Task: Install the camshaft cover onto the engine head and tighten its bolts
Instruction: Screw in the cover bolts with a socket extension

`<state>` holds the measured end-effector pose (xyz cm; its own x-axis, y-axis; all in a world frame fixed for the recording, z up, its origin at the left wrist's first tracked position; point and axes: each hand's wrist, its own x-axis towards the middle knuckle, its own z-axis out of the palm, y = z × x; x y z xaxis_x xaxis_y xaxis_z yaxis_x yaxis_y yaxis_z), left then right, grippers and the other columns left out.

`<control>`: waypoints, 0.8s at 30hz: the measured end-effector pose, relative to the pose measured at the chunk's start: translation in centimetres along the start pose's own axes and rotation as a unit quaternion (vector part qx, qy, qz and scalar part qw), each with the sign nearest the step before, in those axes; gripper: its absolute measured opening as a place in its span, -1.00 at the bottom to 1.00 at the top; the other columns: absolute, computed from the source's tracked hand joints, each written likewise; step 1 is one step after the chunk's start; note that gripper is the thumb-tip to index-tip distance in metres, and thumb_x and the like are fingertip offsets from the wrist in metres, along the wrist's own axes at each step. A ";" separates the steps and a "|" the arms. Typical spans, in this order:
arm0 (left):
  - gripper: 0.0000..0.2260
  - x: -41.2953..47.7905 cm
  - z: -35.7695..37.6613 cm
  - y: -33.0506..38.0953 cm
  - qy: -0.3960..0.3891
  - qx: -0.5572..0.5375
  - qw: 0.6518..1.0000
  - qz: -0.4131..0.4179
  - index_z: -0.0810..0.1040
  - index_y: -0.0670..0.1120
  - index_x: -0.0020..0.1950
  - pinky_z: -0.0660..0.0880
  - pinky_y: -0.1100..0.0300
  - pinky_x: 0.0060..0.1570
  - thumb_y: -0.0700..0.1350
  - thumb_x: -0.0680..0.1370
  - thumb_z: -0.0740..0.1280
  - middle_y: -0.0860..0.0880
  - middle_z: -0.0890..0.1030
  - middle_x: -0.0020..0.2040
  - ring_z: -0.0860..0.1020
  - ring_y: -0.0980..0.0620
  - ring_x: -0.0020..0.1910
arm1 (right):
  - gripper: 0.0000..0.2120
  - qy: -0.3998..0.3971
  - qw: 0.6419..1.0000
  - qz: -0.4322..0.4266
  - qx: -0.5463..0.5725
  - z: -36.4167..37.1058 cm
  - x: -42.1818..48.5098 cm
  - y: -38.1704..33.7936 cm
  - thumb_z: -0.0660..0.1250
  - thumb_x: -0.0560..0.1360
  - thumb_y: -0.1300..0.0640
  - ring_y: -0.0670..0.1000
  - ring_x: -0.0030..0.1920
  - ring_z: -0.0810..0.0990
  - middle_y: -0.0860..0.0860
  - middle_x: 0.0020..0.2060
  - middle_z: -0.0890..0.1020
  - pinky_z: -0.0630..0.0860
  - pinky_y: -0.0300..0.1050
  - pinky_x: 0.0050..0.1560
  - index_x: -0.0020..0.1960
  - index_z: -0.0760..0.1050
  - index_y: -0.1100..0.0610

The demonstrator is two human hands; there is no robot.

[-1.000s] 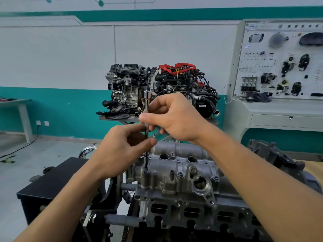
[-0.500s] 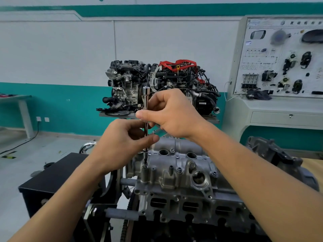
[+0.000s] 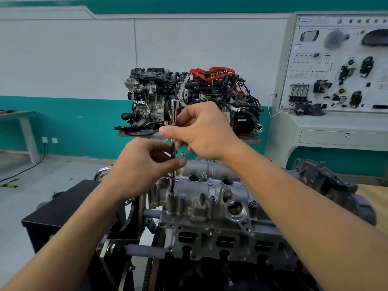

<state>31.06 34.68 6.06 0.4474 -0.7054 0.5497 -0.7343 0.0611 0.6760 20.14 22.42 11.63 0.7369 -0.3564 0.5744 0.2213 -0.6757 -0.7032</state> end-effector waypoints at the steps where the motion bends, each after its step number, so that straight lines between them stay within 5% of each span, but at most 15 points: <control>1: -0.76 -0.1 0.2 -0.1 0.040 -0.023 0.999 -0.008 0.68 0.04 -0.18 0.64 0.09 -0.25 0.16 0.32 0.57 -0.01 0.72 -0.29 0.70 -0.01 -0.30 | -0.72 0.019 1.000 -0.002 -0.013 0.1 0.0 0.1 0.58 0.40 0.13 -0.07 -0.51 0.56 0.08 -0.49 0.63 0.45 -0.27 -0.44 -0.31 0.50 0.17; 3: -0.79 -0.3 0.5 -0.6 0.084 -0.055 0.995 -0.010 0.68 0.01 -0.23 0.63 0.24 -0.30 0.10 0.28 0.57 0.03 0.72 -0.32 0.70 0.04 -0.34 | -0.70 0.027 1.000 0.005 0.000 0.2 -0.1 0.3 0.59 0.39 0.09 -0.04 -0.48 0.60 0.05 -0.50 0.63 0.49 -0.21 -0.40 -0.28 0.49 0.16; 5: -0.89 -0.3 0.6 -1.2 0.085 -0.049 0.995 -0.004 0.69 0.01 -0.20 0.67 0.12 -0.21 -0.01 0.39 0.56 0.03 0.72 -0.30 0.70 0.04 -0.31 | -0.79 -0.009 0.999 0.013 0.030 0.2 -0.2 0.1 0.54 0.44 0.12 -0.02 -0.45 0.63 0.06 -0.41 0.68 0.46 -0.27 -0.45 -0.20 0.54 0.18; 8: -0.91 -0.4 0.2 -1.3 0.006 -0.034 0.999 0.023 0.66 0.12 -0.04 0.65 -0.01 0.00 -0.08 0.55 0.43 0.10 0.74 -0.17 0.71 0.09 -0.15 | -0.95 -0.081 0.996 0.021 0.041 -0.2 -0.1 -0.3 0.37 0.57 0.22 -0.01 -0.36 0.65 0.10 -0.16 0.74 0.44 -0.29 -0.48 -0.06 0.60 0.16; 10: -0.88 -0.5 -0.1 -1.2 -0.039 -0.045 0.998 0.029 0.64 0.14 0.02 0.62 -0.06 0.09 -0.03 0.54 0.35 0.09 0.74 -0.11 0.71 0.08 -0.08 | -0.87 -0.096 0.994 0.022 0.045 -0.4 -0.1 -0.3 0.31 0.58 0.30 -0.03 -0.36 0.65 0.04 -0.17 0.74 0.43 -0.29 -0.48 -0.06 0.59 0.13; 12: -0.86 -0.5 0.0 -1.1 -0.034 -0.040 0.998 0.027 0.65 0.14 0.02 0.63 -0.10 0.02 0.08 0.48 0.40 0.01 0.74 -0.13 0.70 0.05 -0.15 | -0.90 -0.081 0.996 0.011 0.036 -0.3 -0.1 -0.2 0.36 0.55 0.32 -0.02 -0.40 0.65 0.04 -0.28 0.73 0.43 -0.31 -0.50 -0.10 0.61 0.18; 14: -0.79 -0.8 0.5 -1.1 0.023 -0.028 0.999 0.025 0.69 0.10 -0.08 0.63 0.07 -0.20 0.17 0.41 0.53 -0.02 0.73 -0.22 0.64 0.12 -0.29 | -0.91 -0.041 0.999 0.000 0.025 -0.1 -0.2 -0.1 0.48 0.48 0.27 -0.01 -0.44 0.64 0.09 -0.39 0.69 0.43 -0.33 -0.50 -0.16 0.58 0.24; 17: -0.90 -1.3 1.3 -1.2 0.116 -0.039 0.992 0.031 0.68 0.07 -0.20 0.56 0.34 -0.35 0.01 0.38 0.57 0.09 0.71 -0.32 0.67 0.12 -0.36 | -0.78 0.005 1.000 -0.016 -0.005 0.2 -0.1 0.3 0.57 0.40 0.18 -0.03 -0.48 0.61 0.10 -0.45 0.66 0.44 -0.30 -0.48 -0.23 0.53 0.21; 24: -0.88 -1.2 0.5 -1.0 0.000 -0.011 1.000 0.023 0.66 0.00 0.00 0.63 0.00 0.02 -0.17 0.61 0.35 0.15 0.74 -0.13 0.70 0.08 -0.11 | -0.87 -0.093 0.995 -0.015 0.018 -0.3 -0.2 -0.4 0.33 0.57 0.30 -0.01 -0.36 0.64 0.16 -0.13 0.73 0.43 -0.39 -0.45 -0.09 0.61 0.15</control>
<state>31.00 35.12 4.51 0.4132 -0.7012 0.5809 -0.7431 0.1090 0.6602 19.72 22.59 11.92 0.8341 -0.2095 0.5104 0.2650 -0.6593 -0.7037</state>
